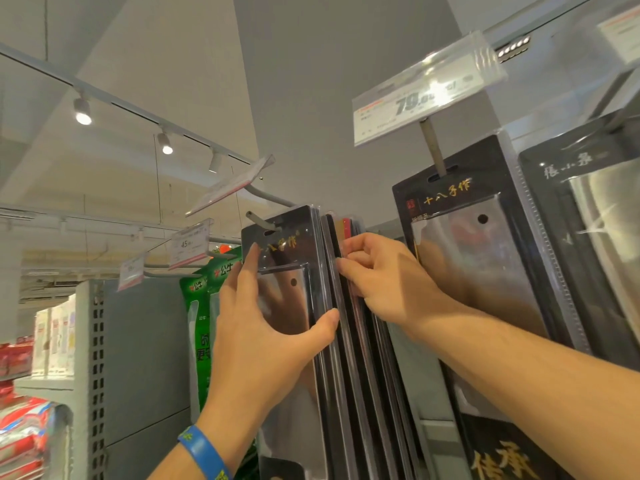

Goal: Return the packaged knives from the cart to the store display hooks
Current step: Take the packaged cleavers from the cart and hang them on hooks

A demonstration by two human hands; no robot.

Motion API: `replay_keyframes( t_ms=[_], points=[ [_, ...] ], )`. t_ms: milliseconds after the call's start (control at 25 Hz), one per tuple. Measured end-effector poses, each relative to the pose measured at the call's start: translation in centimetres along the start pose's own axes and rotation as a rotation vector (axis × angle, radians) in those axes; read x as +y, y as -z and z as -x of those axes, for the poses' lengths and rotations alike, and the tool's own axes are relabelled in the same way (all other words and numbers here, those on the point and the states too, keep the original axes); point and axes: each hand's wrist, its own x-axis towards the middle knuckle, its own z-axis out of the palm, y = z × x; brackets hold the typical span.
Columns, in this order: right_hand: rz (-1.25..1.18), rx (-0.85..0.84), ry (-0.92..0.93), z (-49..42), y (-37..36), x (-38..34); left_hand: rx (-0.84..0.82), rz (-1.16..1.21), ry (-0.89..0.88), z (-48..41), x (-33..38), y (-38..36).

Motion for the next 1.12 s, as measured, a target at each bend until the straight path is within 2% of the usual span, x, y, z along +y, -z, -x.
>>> replay_keyframes(
  t_ms=[120, 240, 320, 440, 600, 800, 960, 1120],
  points=[
    [-0.069, -0.027, 0.035, 0.4, 0.0, 0.2, 0.001, -0.008, 0.003, 0.1, 0.0, -0.1],
    [-0.160, 0.136, -0.042, 0.1, -0.3, 0.8, 0.002, 0.003, 0.008, 0.1, 0.0, -0.1],
    [-0.066, 0.210, -0.125, -0.5, -0.2, 1.0, -0.001, -0.002, 0.009, 0.1, 0.0, 0.0],
    [0.106, 0.199, -0.140, -0.9, 0.2, 1.3, 0.003, -0.004, 0.006, 0.1, 0.0, 0.1],
    [0.088, 0.259, -0.156, -0.9, -0.2, 1.8, -0.004, -0.024, 0.018, 0.2, 0.1, 0.1],
    [-0.056, 0.169, -0.167, -1.3, -0.5, 2.3, -0.024, -0.068, 0.065, 0.1, 0.3, 0.2],
    [-0.063, 0.133, -0.142, -1.3, -0.6, 2.3, -0.027, -0.050, 0.057, 0.3, 0.7, 0.3],
    [-0.095, 0.095, -0.052, -1.2, -0.9, 1.8, -0.021, -0.049, 0.066, 0.1, 0.7, 0.2]
  ],
)
